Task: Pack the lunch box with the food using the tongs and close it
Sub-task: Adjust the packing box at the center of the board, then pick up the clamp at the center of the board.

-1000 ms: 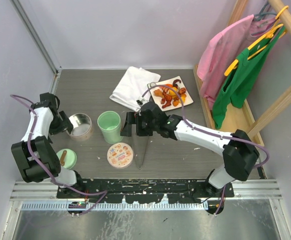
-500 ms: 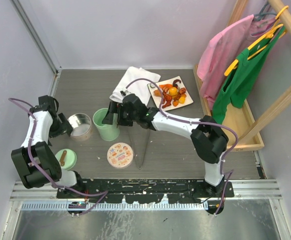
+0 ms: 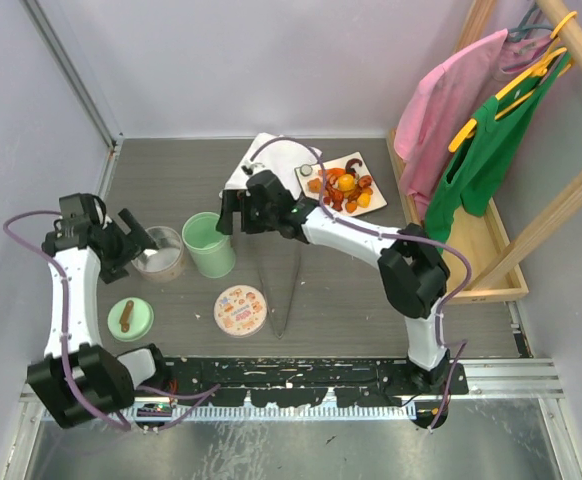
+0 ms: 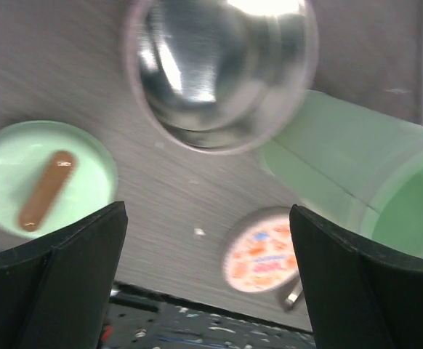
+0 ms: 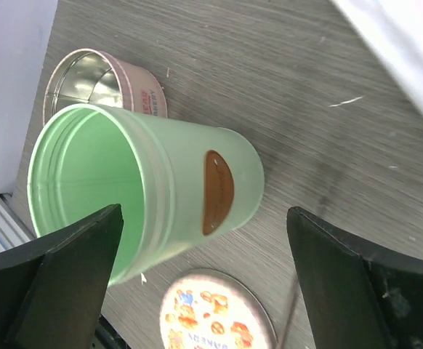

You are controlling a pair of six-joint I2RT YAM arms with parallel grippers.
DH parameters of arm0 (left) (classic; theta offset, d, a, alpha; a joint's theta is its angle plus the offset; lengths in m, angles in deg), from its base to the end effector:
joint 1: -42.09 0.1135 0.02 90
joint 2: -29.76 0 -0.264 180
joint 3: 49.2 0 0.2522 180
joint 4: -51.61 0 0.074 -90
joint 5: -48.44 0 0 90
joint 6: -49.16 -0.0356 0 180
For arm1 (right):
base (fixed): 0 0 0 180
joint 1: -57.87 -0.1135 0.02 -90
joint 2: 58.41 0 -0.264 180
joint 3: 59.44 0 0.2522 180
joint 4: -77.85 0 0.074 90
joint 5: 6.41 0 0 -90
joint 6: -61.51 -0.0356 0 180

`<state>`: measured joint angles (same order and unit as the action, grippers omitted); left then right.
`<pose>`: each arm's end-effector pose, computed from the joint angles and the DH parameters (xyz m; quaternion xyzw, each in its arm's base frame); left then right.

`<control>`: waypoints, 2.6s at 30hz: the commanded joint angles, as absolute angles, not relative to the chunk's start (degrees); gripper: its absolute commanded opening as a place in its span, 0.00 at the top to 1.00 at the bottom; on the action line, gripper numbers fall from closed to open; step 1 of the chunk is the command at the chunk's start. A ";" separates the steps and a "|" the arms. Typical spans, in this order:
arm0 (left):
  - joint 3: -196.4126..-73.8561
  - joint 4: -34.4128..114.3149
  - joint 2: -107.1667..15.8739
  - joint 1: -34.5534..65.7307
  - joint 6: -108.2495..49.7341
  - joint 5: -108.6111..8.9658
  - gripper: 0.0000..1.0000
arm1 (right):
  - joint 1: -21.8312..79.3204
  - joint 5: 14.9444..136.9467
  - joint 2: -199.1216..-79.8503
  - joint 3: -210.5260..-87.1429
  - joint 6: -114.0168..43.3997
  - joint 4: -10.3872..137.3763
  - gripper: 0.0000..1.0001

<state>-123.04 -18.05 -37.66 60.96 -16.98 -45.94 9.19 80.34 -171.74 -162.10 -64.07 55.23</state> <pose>0.2077 0.0681 0.2877 -0.3459 0.9086 -0.0472 0.2294 0.3048 0.3498 0.2491 -0.1137 0.8724 0.3370 0.3353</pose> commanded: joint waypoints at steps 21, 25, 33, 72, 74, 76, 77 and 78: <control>-96.65 9.45 -15.92 52.44 2.97 -85.38 0.15 | 12.15 81.98 -130.00 -125.60 -73.73 36.32 0.00; -99.54 18.13 -23.70 44.13 4.34 -79.55 0.14 | 12.14 79.43 -131.44 -124.36 -74.56 36.57 0.00; -106.43 26.00 -36.67 38.24 3.42 -74.70 0.15 | 8.25 81.21 -141.34 -130.07 -74.89 29.89 0.00; -108.46 -5.16 -6.41 38.13 -18.70 -62.98 0.04 | 4.87 91.80 -153.55 -134.03 -53.25 18.91 0.00; -107.84 -4.34 -6.45 38.13 -19.02 -61.62 0.05 | 4.87 90.74 -152.53 -133.60 -52.20 19.60 0.00; -108.27 -4.78 -6.41 38.13 -18.81 -61.47 0.05 | 4.99 89.15 -151.21 -132.01 -50.33 21.99 0.00; -108.33 -5.06 -6.18 38.11 -19.00 -60.78 0.05 | 5.34 88.75 -150.91 -131.50 -49.83 22.78 0.00; -108.31 -5.43 -5.81 38.13 -18.98 -59.07 0.05 | 6.14 87.68 -151.09 -131.78 -49.45 22.32 0.00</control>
<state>-105.93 -5.37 -6.45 38.34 -16.72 -62.66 4.94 90.96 -154.83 -132.18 -53.33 20.19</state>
